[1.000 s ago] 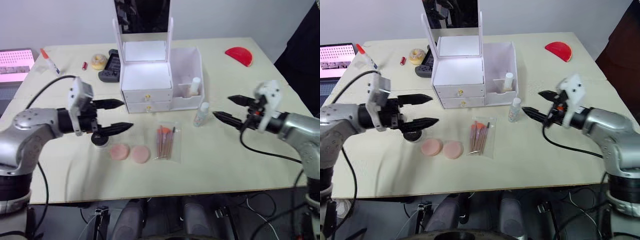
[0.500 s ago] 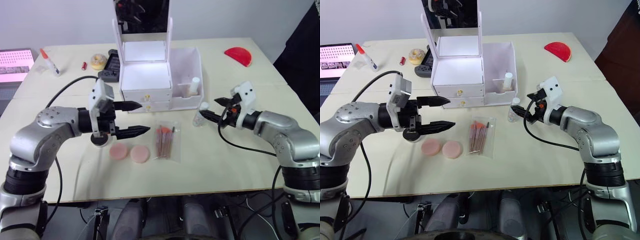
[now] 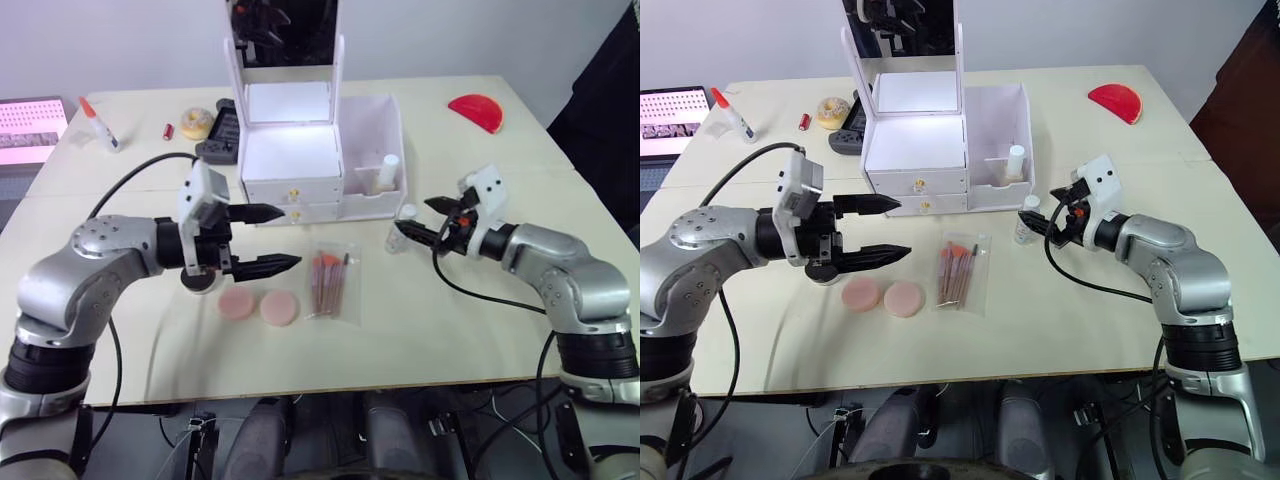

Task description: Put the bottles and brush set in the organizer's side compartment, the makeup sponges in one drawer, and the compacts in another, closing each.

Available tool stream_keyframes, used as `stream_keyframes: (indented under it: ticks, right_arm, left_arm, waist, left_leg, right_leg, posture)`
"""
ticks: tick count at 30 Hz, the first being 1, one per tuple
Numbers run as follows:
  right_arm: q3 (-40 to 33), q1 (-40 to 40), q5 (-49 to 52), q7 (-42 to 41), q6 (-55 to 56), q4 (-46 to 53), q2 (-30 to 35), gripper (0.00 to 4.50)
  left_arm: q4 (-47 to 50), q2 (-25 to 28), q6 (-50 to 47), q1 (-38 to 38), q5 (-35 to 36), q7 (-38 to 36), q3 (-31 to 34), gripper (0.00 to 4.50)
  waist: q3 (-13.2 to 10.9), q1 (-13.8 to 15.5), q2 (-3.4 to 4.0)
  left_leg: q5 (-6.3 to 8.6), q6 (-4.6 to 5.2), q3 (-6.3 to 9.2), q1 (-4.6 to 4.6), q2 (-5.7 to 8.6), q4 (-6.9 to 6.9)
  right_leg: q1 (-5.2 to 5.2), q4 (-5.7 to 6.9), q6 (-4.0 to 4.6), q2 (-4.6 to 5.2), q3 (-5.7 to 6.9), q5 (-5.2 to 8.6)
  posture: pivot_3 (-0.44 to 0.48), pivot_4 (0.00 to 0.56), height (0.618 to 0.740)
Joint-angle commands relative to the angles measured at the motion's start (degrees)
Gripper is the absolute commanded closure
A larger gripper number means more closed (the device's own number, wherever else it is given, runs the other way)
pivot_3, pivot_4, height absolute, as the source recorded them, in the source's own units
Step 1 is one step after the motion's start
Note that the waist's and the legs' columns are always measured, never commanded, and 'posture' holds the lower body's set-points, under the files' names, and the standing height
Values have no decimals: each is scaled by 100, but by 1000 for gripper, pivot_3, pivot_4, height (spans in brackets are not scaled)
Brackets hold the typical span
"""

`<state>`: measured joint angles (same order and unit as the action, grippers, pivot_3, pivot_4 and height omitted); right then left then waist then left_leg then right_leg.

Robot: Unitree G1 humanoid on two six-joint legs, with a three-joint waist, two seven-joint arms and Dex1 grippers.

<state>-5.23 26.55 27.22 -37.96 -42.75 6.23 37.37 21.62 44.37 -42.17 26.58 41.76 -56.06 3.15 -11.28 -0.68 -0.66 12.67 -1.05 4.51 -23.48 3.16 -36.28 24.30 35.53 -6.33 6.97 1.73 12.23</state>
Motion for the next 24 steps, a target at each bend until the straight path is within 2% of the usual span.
stream_keyframes:
  ticks: [1, 2, 7, 24]
  right_arm:
    - [-53, 151, -42, -26, 167, 32, -30, 640]
    - [-50, 166, -51, -23, 180, 3, -48, 941]
    - [-39, 188, -75, -33, 222, -51, -80, 3401]
    - [13, 150, -94, -202, 147, 294, -14, 3454]
  left_arm:
    - [64, 60, 86, 12, 36, -25, 179, 0]
    - [46, 68, 103, 7, 18, -40, 173, 0]
    - [20, 73, 112, -14, 21, -58, 176, 0]
    - [71, 93, 126, -128, 52, -48, 230, 0]
  waist:
    - [0, -1, 0]
    - [0, -1, 0]
    - [0, 0, 0]
    - [0, -2, 0]
  left_leg:
    - [0, 0, 0, 0, 0, 0]
    - [0, 0, 0, 0, 0, 0]
    - [0, 0, -1, 0, 0, 0]
    - [0, 0, -1, 0, -1, 0]
  right_leg:
    - [0, 0, 0, 0, 0, 0]
    - [0, 0, 0, 0, 0, 0]
    - [0, 0, 0, 0, 0, 0]
    - [0, 0, 0, -2, 0, 0]
  posture:
    - [0, 150, 737]
    - [0, 150, 737]
    - [0, 150, 737]
    - [0, 150, 737]
